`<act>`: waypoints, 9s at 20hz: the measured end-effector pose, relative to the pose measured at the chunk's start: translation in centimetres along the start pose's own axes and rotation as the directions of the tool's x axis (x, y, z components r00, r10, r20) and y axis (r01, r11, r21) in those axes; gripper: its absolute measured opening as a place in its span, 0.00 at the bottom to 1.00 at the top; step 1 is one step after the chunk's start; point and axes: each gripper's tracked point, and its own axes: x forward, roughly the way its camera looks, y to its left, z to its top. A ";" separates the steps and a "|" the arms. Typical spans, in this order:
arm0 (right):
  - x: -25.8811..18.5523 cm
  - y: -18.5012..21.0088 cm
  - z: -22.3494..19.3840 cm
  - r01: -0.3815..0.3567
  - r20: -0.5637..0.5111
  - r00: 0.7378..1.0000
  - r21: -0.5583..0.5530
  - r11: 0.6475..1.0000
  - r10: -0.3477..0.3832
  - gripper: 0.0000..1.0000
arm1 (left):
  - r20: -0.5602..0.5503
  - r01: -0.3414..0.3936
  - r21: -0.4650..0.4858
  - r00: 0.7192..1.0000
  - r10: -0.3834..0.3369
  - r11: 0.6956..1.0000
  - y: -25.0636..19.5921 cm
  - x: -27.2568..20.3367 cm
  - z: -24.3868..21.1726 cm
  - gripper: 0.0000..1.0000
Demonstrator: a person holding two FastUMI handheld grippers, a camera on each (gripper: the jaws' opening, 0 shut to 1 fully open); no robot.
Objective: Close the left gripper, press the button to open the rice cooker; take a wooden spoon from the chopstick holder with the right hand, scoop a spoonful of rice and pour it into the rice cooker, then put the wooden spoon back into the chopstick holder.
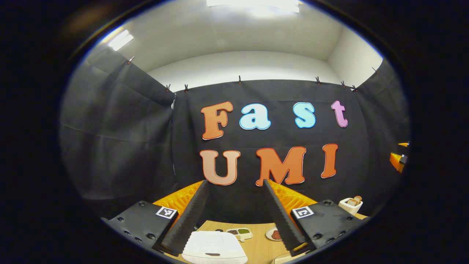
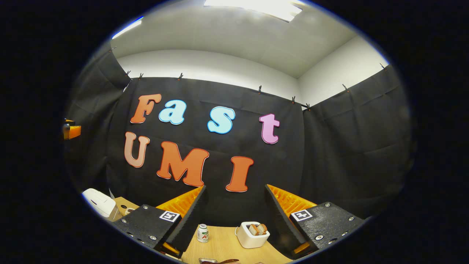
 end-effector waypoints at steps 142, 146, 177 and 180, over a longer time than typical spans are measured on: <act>-6.6 24.4 -33.9 -0.314 -0.588 0.709 0.230 0.921 0.389 0.16 | -0.391 -0.128 0.102 0.907 0.159 0.986 10.7 -8.7 -18.9 0.99; -7.2 25.8 -34.9 -0.397 -0.574 0.723 0.109 0.911 0.383 0.16 | -0.395 -0.129 0.116 0.904 0.165 0.985 10.0 -8.7 -18.9 0.99; -10.4 34.0 -38.8 -0.346 -0.574 0.702 0.243 0.906 0.422 0.12 | -0.442 -0.159 0.187 0.868 0.227 0.969 13.8 -10.2 -20.9 0.99; -10.2 33.4 -39.1 -0.248 -0.598 0.694 0.324 0.913 0.401 0.12 | -0.441 -0.148 0.199 0.869 0.223 0.969 14.5 -10.1 -20.8 1.00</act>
